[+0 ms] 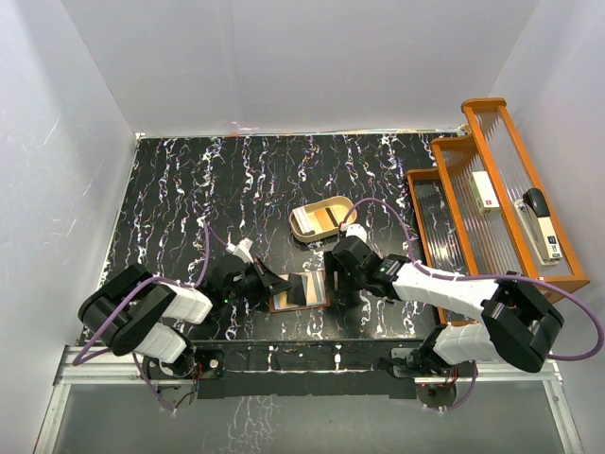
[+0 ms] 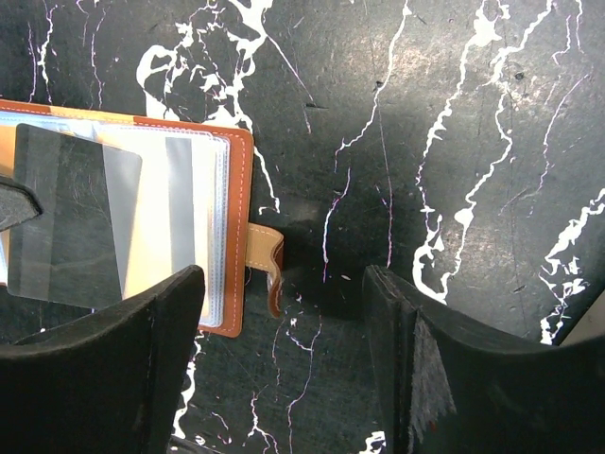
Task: Put the credit cards into the card holder
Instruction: Insert the credit card into the card holder.
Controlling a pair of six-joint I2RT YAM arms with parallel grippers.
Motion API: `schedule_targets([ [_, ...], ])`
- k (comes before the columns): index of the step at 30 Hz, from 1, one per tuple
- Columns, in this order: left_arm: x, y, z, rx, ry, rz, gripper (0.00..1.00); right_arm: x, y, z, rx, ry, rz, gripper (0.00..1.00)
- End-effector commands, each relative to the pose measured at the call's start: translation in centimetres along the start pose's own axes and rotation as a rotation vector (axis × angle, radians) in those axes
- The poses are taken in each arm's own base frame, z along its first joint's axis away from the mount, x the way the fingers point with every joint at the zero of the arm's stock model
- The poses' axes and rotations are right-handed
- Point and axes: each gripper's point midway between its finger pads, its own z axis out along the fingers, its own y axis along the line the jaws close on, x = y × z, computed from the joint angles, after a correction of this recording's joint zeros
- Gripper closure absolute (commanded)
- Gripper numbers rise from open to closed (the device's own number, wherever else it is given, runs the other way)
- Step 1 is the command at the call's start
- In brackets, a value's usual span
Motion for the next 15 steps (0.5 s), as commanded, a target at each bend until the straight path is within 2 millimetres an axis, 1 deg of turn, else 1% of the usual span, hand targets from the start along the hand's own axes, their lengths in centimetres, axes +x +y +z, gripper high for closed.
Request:
schedule_targets([
  [1, -1.4, -1.3, 0.1, 0.03, -0.06, 0.049, 1.0, -2.1, 1.1, -0.2, -0.035, -0.068, 0.011, 0.39],
  [4, -1.6, -1.5, 0.1, 0.036, -0.07, 0.047, 1.0, -1.4, 1.6, 0.3, -0.07, -0.047, 0.015, 0.59],
  [6, -1.7, -1.6, 0.1, 0.039, -0.074, 0.05, 1.0, -0.8, 1.8, 0.7, -0.094, -0.031, 0.018, 0.7],
  [10, -1.8, -1.7, 0.1, 0.041, -0.082, 0.056, 1.0, 0.0, 2.5, 1.1, -0.139, -0.007, 0.038, 0.82],
  [15, -2.0, -1.2, 0.1, 0.029, -0.099, 0.061, 1.0, 0.3, 2.9, 1.0, -0.172, -0.009, 0.063, 0.95],
])
